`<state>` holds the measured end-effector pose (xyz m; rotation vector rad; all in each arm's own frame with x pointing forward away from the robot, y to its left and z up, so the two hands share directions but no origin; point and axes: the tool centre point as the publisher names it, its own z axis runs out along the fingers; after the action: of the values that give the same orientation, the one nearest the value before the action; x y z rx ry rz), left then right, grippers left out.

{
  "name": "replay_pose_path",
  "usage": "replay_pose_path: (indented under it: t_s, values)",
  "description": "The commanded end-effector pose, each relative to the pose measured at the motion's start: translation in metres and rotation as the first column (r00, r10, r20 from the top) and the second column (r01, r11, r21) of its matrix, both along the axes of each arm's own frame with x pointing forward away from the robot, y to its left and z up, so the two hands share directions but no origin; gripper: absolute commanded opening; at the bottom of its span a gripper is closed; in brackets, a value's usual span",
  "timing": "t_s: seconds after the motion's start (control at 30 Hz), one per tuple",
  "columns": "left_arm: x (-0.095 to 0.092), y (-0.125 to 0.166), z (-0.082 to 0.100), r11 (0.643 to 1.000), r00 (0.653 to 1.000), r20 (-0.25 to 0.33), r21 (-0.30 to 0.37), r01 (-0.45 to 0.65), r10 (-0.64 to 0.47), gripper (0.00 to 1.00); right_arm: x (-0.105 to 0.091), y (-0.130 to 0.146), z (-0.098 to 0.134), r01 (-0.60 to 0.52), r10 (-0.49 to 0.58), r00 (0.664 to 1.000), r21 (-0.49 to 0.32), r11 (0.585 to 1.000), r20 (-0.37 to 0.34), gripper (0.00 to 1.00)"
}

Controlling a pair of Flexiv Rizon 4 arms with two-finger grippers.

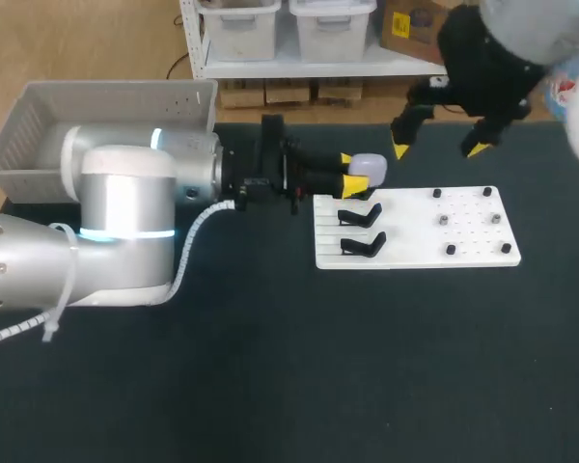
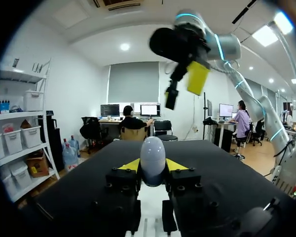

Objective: Pick up each earbud case from the left stands, insert the matching earbuds, close the lid, and place the case in the box.

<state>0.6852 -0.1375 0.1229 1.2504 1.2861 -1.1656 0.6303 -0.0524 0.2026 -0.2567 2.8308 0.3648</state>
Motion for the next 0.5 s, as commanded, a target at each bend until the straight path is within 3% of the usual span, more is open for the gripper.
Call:
replay_pose_path:
  t_s: [0.03, 0.27, 0.4, 0.5]
  values:
    - [-0.021, 0.022, 0.02, 0.991, 0.99, 0.027, 0.008, -0.137, 0.137, 0.0, -0.039, -0.016, 0.001, 0.033, -0.048, 0.978, 0.079, 0.996, 0.203, 1.0]
    - [-0.009, 0.067, 0.05, 0.946, 0.942, 0.109, 0.027, -0.322, 0.317, 0.0, -0.039, -0.016, 0.001, 0.033, -0.048, 0.978, 0.079, 0.996, 0.203, 1.0]
    - [0.007, 0.111, 0.063, 0.885, 0.878, 0.162, 0.049, -0.463, 0.451, 0.0, -0.039, -0.016, 0.001, 0.033, -0.048, 0.978, 0.079, 0.996, 0.203, 1.0]
    - [0.023, 0.142, 0.062, 0.836, 0.831, 0.177, 0.069, -0.544, 0.527, 0.0, -0.039, -0.016, 0.001, 0.033, -0.048, 0.978, 0.079, 0.996, 0.203, 1.0]
